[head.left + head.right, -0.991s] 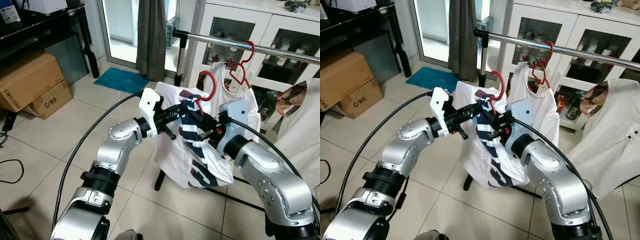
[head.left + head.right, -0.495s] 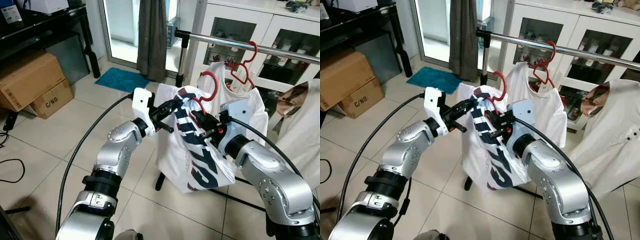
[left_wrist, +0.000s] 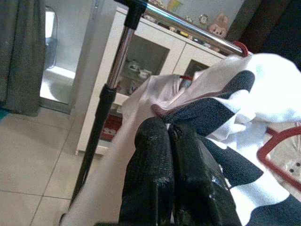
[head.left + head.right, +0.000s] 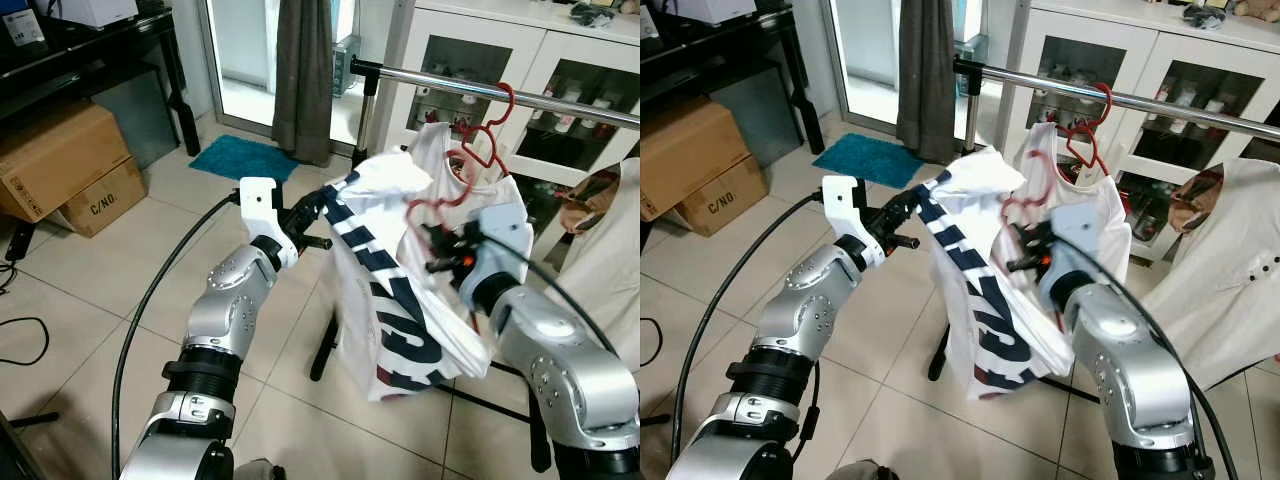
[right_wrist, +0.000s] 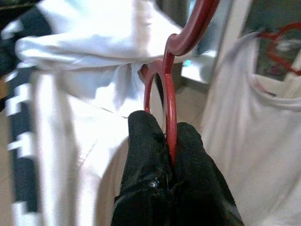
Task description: Hang hanger
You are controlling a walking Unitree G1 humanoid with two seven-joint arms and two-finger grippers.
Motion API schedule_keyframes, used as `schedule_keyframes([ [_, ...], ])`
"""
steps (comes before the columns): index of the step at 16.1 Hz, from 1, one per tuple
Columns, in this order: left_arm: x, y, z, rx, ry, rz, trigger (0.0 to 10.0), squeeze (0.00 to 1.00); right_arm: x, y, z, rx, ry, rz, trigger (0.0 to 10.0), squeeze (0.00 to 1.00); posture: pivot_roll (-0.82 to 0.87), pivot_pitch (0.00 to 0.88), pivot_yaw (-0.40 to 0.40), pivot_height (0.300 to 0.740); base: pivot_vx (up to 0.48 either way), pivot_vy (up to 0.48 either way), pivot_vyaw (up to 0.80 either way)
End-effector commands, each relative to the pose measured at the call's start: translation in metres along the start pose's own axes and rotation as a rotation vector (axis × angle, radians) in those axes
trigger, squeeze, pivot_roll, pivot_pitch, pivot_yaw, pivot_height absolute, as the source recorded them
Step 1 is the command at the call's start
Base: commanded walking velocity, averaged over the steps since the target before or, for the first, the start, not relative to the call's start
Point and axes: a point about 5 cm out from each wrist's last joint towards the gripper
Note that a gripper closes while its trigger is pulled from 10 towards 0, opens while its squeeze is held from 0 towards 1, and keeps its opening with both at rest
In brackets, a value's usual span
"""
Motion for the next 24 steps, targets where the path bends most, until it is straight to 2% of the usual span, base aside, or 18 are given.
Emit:
schedule_keyframes([
  [1,0.01,0.006,0.004,0.047,-0.046,0.001,0.0,0.0,0.0,-0.018,0.002,-0.126,0.007,-0.005,10.0,0.0,-0.09,0.0,-0.01,0.71,0.0,0.0,0.0],
  [3,0.009,0.004,0.004,0.03,-0.031,0.004,0.0,0.0,0.0,-0.02,0.002,-0.152,0.004,-0.022,10.0,0.0,-0.09,0.0,-0.009,0.71,0.0,0.0,0.0],
  [4,0.003,0.0,0.004,0.014,0.008,0.007,0.0,0.0,0.004,-0.021,0.002,-0.172,-0.025,-0.049,10.0,0.0,-0.09,0.0,-0.007,0.71,0.0,0.0,0.0],
  [5,-0.001,-0.001,0.004,0.017,0.019,0.014,0.0,0.0,0.006,-0.016,0.002,-0.125,-0.026,-0.046,10.0,0.0,-0.09,0.0,-0.006,0.71,0.0,0.0,0.0],
  [6,-0.003,-0.002,0.004,0.024,0.016,0.025,0.0,0.0,0.005,-0.01,0.002,-0.069,-0.015,-0.021,10.0,0.0,-0.09,0.0,-0.006,0.71,0.0,0.0,0.0],
  [8,0.002,-0.002,0.002,0.058,-0.031,0.09,0.0,0.0,-0.002,-0.01,0.003,-0.083,0.024,0.004,10.0,0.0,-0.09,0.0,-0.005,0.71,0.0,0.0,0.0],
  [9,0.017,0.006,0.001,0.141,-0.177,0.303,0.0,0.0,-0.011,-0.011,0.005,-0.065,0.07,0.032,10.0,0.0,-0.09,0.0,-0.005,0.71,0.0,0.0,0.0],
  [11,0.028,0.021,0.006,0.226,-0.287,0.509,0.0,0.0,-0.007,-0.013,0.006,-0.051,0.034,0.005,10.0,0.0,-0.09,0.0,-0.005,0.71,0.0,0.0,0.0],
  [13,0.026,0.025,0.01,0.23,-0.273,0.516,0.0,0.0,0.004,-0.015,0.005,-0.04,-0.037,-0.046,10.0,0.0,-0.09,0.0,-0.011,0.71,0.0,0.0,0.0],
  [15,0.023,0.02,0.009,0.206,-0.23,0.5,0.0,0.0,0.011,-0.012,0.004,-0.011,-0.077,-0.054,10.0,0.0,-0.09,0.0,-0.017,0.71,0.0,0.0,0.0],
  [16,0.021,0.017,0.008,0.201,-0.207,0.5,3.0,0.0,0.013,-0.011,0.004,-0.003,-0.087,-0.059,10.0,0.0,-0.09,0.0,-0.017,0.71,0.0,0.0,0.0],
  [17,0.016,0.014,0.006,0.202,-0.156,0.483,10.0,0.0,0.014,-0.009,0.003,0.005,-0.094,-0.063,10.0,0.0,-0.09,0.0,-0.017,0.71,0.0,0.0,0.0],
  [19,0.013,0.013,0.005,0.197,-0.132,0.472,10.0,0.0,0.015,-0.009,0.003,0.006,-0.091,-0.05,10.0,0.0,-0.09,0.0,-0.017,0.71,0.0,0.0,0.0],
  [20,0.014,0.014,0.006,0.199,-0.144,0.484,10.0,1.0,0.015,-0.007,0.003,0.028,-0.1,-0.078,10.0,0.0,-0.09,0.0,-0.016,0.71,0.0,0.0,0.0],
  [22,0.02,0.037,0.019,0.331,-0.234,0.579,10.0,1.0,0.016,-0.008,0.005,0.035,-0.11,-0.115,10.0,0.0,-0.09,0.0,-0.015,0.71,0.0,0.0,0.0],
  [24,0.022,0.047,0.027,0.38,-0.259,0.614,10.0,1.0,0.018,-0.008,0.004,0.026,-0.12,-0.113,10.0,0.0,-0.09,0.0,-0.015,0.71,0.0,0.0,0.0],
])
Point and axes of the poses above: a point about 5 cm out from each wrist's last joint towards the gripper, its own z axis pointing back from the gripper into the wrist, its own x axis along the axis of the wrist's last joint, y = z × x, and after that the axes turned 14 degrees about z, right-handed
